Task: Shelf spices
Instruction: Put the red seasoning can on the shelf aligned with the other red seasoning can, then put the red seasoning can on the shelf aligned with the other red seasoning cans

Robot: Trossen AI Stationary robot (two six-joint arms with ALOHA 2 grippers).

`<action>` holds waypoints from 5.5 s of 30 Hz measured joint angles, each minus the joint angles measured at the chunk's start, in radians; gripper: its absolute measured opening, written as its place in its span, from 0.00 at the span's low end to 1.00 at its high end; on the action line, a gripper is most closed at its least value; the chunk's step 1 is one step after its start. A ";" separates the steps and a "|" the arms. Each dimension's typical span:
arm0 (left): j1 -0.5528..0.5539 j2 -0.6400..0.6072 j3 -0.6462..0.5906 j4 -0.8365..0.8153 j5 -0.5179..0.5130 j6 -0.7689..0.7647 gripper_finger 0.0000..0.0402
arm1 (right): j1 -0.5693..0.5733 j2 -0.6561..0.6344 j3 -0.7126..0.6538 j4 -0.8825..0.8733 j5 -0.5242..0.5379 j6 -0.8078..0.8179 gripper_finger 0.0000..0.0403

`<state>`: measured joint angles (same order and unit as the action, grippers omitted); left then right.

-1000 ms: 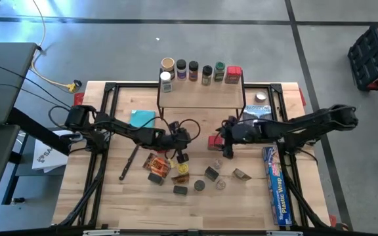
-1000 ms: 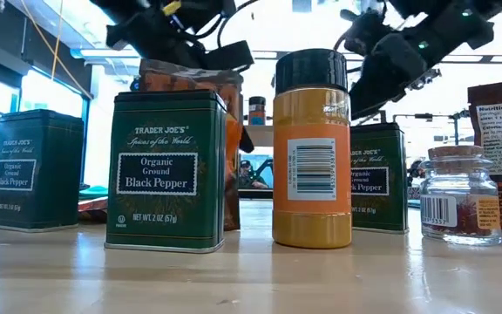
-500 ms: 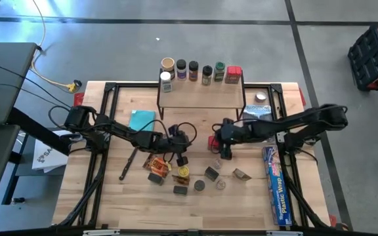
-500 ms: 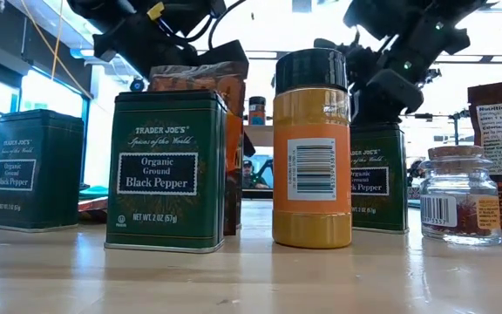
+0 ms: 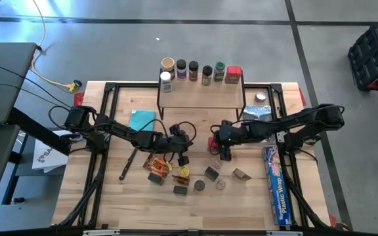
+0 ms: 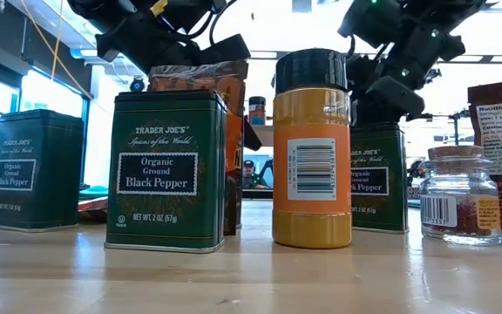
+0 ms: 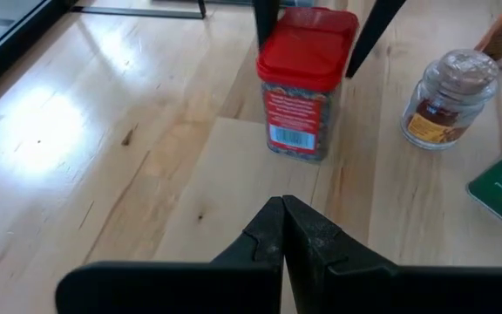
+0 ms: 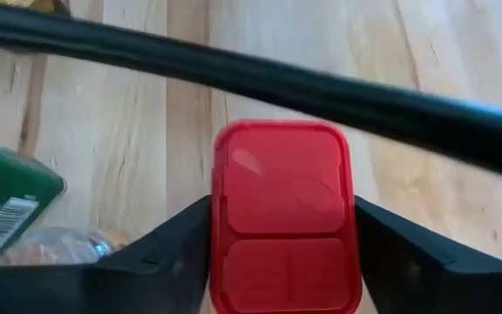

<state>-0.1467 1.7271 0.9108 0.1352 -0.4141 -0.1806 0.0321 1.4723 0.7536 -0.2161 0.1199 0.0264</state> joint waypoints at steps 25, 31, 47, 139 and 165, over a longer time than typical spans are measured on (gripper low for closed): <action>-0.014 0.001 0.000 0.074 0.012 0.027 0.00 | -0.294 -0.215 0.469 -0.603 0.097 -0.343 0.51; -0.026 0.001 0.000 0.099 0.012 0.028 0.00 | -0.552 -0.214 0.471 -0.572 -0.098 -0.501 0.51; -0.032 0.001 0.000 0.110 0.011 0.025 0.00 | -0.752 -0.163 0.468 -0.528 -0.257 -0.633 0.55; -0.039 0.001 0.001 0.129 0.011 0.008 0.00 | -0.680 -0.169 0.468 -0.483 0.109 -1.011 0.72; -0.046 0.001 0.001 0.143 0.012 0.025 0.00 | -0.257 -0.262 0.468 -0.630 0.203 -0.381 0.72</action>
<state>-0.1926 1.7279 0.9115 0.2783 -0.4025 -0.1555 -0.2247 1.2107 1.2217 -0.8465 0.3225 -0.3547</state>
